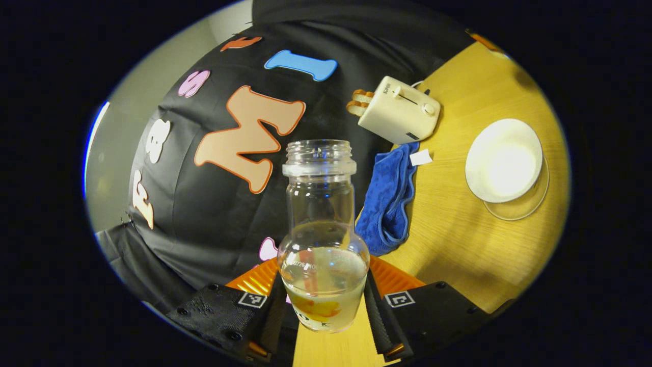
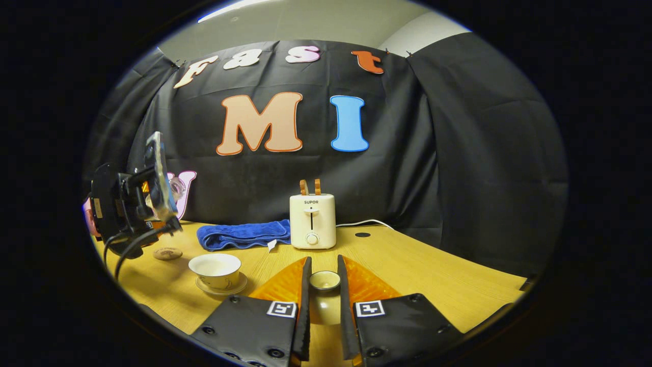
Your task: Open the teacup lid with one hand, grasp the water bottle and pour water into the teacup with the other hand; after pouring, place the water bottle on the coaster and then close the teacup lid.
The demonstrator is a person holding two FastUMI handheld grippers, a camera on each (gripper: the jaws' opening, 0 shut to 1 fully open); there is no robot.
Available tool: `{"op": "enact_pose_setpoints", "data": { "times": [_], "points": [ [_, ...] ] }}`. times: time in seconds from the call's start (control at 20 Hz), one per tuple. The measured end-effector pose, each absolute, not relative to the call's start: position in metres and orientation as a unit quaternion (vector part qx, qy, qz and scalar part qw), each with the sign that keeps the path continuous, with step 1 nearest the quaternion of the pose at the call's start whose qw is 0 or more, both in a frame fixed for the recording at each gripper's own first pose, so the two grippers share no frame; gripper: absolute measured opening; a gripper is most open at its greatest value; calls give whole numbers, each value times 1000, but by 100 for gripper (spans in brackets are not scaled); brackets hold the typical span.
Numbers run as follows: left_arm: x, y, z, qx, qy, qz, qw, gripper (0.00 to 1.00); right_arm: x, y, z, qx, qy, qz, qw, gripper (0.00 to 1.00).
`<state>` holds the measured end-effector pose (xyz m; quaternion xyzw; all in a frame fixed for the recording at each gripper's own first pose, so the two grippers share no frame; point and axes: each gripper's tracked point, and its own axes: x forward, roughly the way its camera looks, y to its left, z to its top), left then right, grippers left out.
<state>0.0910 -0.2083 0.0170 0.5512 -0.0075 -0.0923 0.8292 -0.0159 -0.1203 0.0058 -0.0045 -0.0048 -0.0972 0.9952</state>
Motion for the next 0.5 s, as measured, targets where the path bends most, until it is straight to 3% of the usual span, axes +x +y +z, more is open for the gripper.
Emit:
{"op": "enact_pose_setpoints", "data": {
  "times": [0.5],
  "points": [
    [88, -212, 10, 664, -26, -96, 741, 67, -16, -120, 5, -5, -5, -98, 995, 28]
  ]
}}
